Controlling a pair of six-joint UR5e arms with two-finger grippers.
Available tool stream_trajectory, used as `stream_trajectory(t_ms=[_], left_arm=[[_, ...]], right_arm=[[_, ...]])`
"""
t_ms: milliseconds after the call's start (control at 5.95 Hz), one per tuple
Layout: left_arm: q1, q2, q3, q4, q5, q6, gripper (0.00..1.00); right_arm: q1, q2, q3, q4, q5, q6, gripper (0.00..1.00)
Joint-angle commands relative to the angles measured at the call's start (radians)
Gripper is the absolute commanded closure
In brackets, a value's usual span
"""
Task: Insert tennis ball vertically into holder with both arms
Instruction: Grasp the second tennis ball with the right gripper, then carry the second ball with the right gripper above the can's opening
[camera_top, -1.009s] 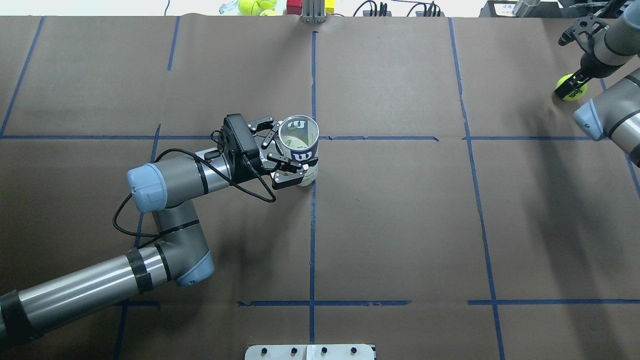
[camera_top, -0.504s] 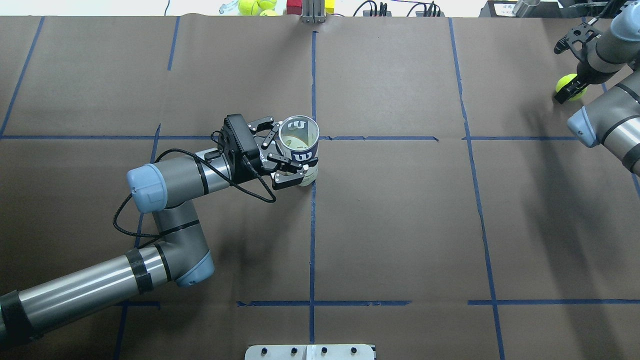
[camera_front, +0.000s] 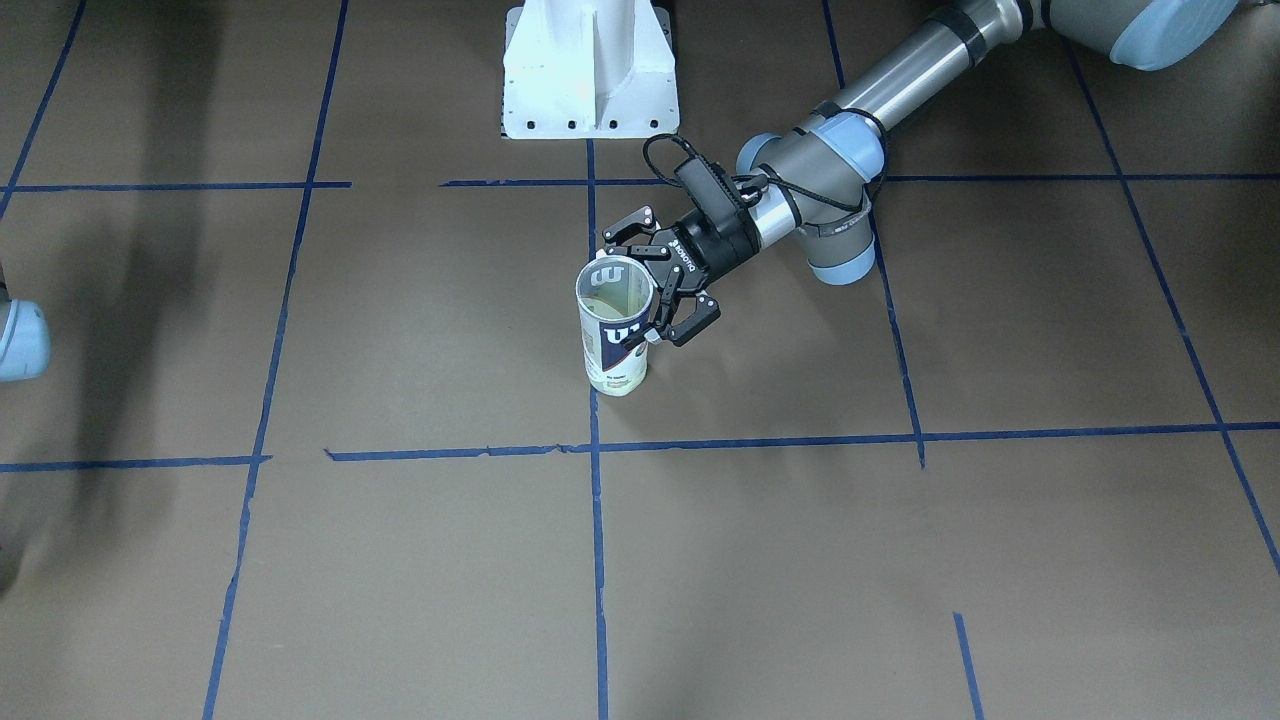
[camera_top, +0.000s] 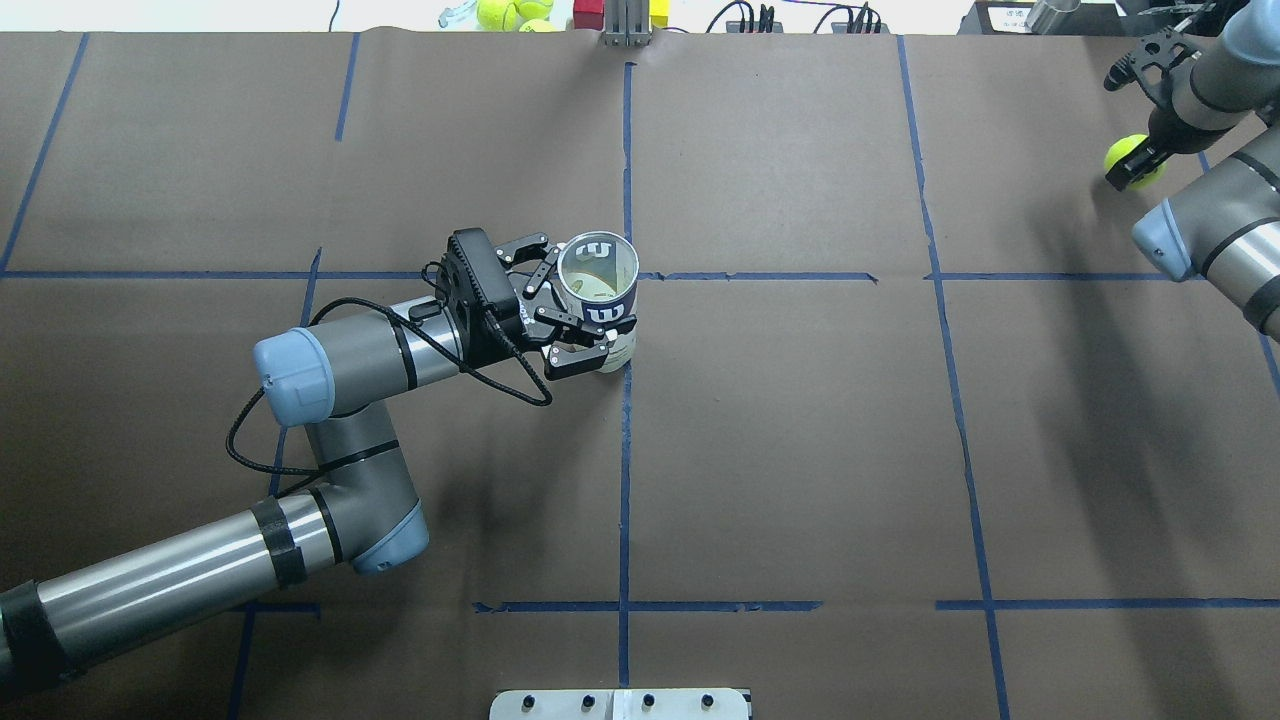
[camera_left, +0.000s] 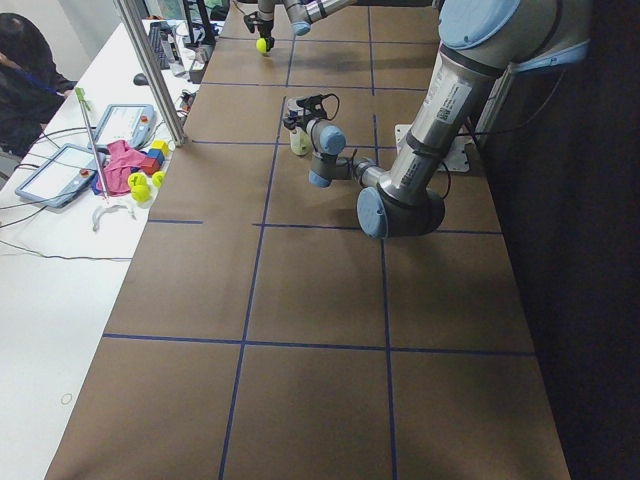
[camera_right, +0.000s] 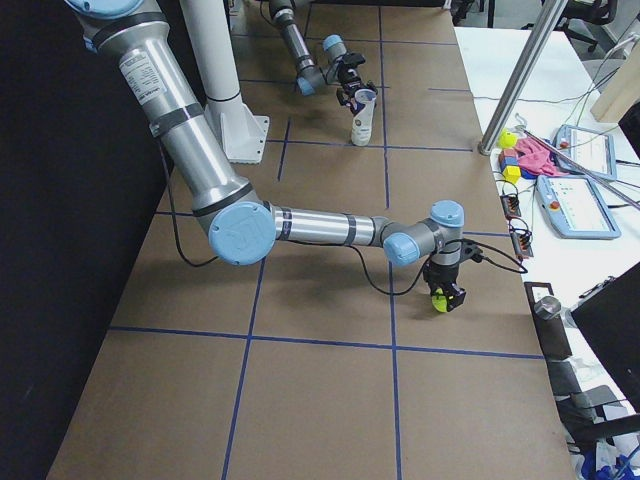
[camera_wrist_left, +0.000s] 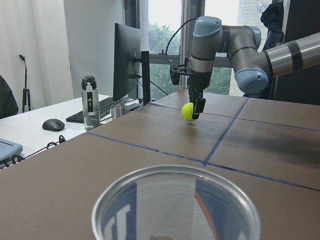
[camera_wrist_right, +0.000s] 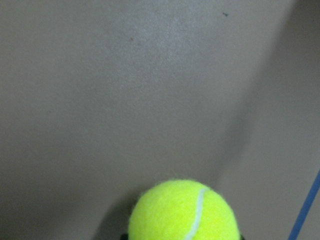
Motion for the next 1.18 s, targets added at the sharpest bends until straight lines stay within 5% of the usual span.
stream_trajectory(t_ms=[0,672,841,1009], left_arm=[[0.0,0.0,0.0,0.0,0.0,0.0,0.07],[0.002,-0.005,0.0,0.001,0.0,0.0,0.07],[0.002,-0.006,0.0,0.001,0.0,-0.002,0.07],[0.002,-0.005,0.0,0.001,0.0,-0.002,0.07]], right_arm=[[0.026,-0.003,0.111,-0.008,0.168,0.132,0.98],[-0.055,-0.05,0.476,-0.077,0.261,0.67,0.98],[-0.137,-0.05,0.663,-0.244,0.224,0.79,0.99],[-0.284,-0.034,0.883,-0.495,0.072,0.934,0.99]])
